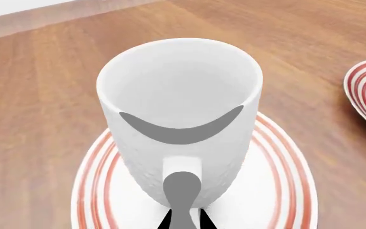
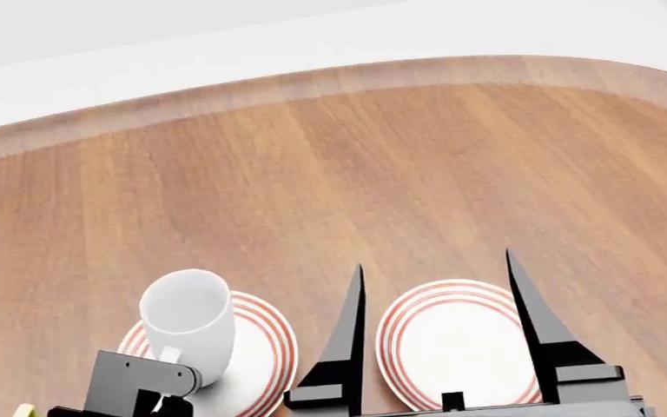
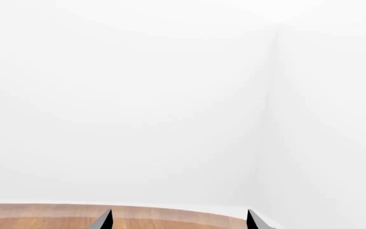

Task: Put the white mug on the left plate.

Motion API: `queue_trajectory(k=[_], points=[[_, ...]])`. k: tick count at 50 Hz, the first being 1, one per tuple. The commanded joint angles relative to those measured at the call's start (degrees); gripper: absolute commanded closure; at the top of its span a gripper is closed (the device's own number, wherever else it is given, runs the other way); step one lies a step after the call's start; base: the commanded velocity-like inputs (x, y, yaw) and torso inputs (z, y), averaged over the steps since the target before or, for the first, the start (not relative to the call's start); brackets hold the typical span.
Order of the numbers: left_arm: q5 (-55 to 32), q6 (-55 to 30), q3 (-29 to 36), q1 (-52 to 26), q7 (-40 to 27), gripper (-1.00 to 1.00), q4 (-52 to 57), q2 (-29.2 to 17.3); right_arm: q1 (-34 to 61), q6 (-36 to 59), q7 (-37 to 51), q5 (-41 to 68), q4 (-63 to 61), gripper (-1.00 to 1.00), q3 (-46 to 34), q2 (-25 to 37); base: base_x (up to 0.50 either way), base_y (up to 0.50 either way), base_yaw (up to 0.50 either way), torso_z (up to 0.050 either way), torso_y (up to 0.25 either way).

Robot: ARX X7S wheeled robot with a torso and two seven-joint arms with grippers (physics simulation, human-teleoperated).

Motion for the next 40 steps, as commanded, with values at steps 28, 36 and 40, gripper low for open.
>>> queue_trajectory(k=[28,36,40], points=[[-1.2,0.5,1.6,-0.6,0.3,-1.00,-2.4,0.0,0.1,-0.6,0.5,0.5,0.6,-1.00,-0.3,0.5,0.00,0.00,0.00,0.000,0.000],[-1.6,-1.0,2.0,0.6,-0.1,-1.00,0.4,-0.6,0.2,-0.5,0.6,0.6,0.4,-1.00,-0.4,0.6,0.00,0.00,0.00,0.000,0.000],[-2.2,-3.1,2.1,1.9,-0.5,-1.00,4.6,-1.5,0.3,-0.4,0.7,0.6,0.3,-1.00,-0.5,0.6,0.00,0.00,0.00,0.000,0.000]])
